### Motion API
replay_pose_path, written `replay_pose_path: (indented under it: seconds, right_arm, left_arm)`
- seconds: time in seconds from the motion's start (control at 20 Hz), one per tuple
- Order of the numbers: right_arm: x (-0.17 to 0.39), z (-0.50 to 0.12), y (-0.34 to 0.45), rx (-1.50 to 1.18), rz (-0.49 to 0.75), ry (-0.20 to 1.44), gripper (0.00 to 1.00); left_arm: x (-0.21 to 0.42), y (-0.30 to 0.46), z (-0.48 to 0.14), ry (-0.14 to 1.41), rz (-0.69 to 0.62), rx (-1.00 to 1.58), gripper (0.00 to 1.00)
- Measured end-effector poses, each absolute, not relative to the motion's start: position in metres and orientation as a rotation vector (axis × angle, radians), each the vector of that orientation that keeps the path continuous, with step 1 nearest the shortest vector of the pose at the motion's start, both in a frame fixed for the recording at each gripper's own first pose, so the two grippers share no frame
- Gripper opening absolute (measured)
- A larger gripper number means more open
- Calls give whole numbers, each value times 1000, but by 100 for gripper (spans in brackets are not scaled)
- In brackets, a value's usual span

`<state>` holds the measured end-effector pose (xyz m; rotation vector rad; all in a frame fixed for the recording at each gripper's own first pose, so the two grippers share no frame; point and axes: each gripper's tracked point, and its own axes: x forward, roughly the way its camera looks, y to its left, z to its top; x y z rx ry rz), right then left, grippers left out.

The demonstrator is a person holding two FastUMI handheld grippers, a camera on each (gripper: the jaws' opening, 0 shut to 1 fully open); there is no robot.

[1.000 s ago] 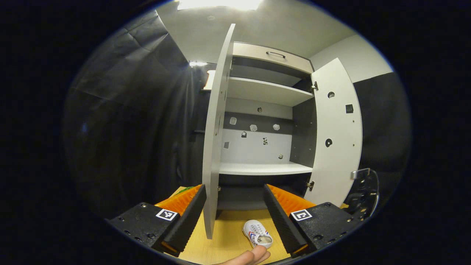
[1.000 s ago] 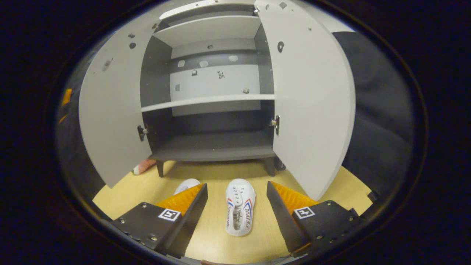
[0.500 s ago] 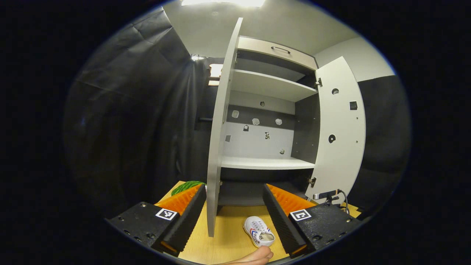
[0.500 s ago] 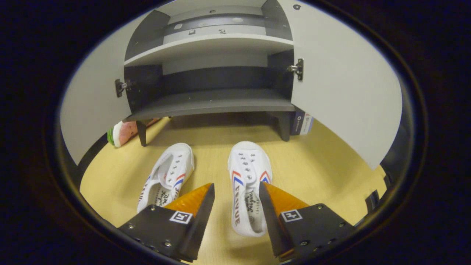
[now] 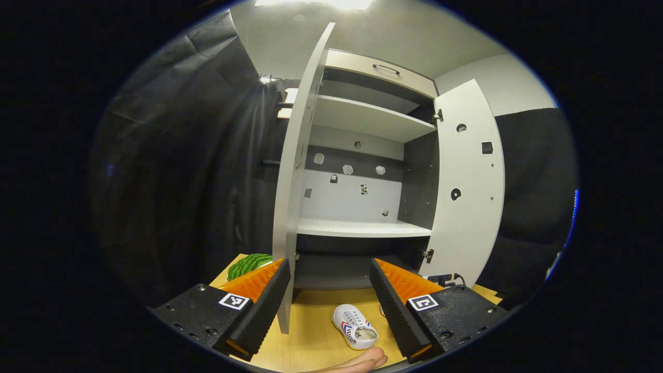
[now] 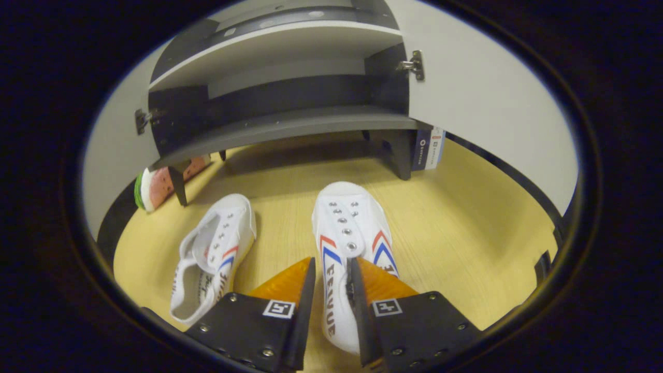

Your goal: Grab one shoe with the right hand and put it into the shoe cabinet, grab the other shoe with the left hand and put it into the shoe cabinet; then close the right door with the right hand and the left door with the left hand.

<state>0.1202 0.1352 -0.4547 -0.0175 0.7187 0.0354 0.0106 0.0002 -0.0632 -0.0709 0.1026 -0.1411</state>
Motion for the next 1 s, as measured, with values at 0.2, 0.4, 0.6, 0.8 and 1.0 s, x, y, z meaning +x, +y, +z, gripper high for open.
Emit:
replay_pose_path:
  seconds: [0.2, 0.4, 0.6, 0.8, 1.0]
  right_arm:
    - [138, -446, 134, 126, 61, 656, 17]
    - [134, -441, 130, 234, 114, 613, 1]
    - [120, -429, 126, 203, 142, 566, 1]
    - [107, -391, 129, 180, 166, 478, 0]
    - [101, -364, 138, 210, 200, 447, 0]
  left_arm:
    - [9, -6, -69, 114, -155, -61, 96]
    - [6, -10, -68, 101, -162, -39, 96]
    - [4, -15, -70, 100, -171, -30, 96]
    - [6, -19, -79, 119, -171, -23, 96]
    - [9, -18, -88, 143, -169, -36, 96]
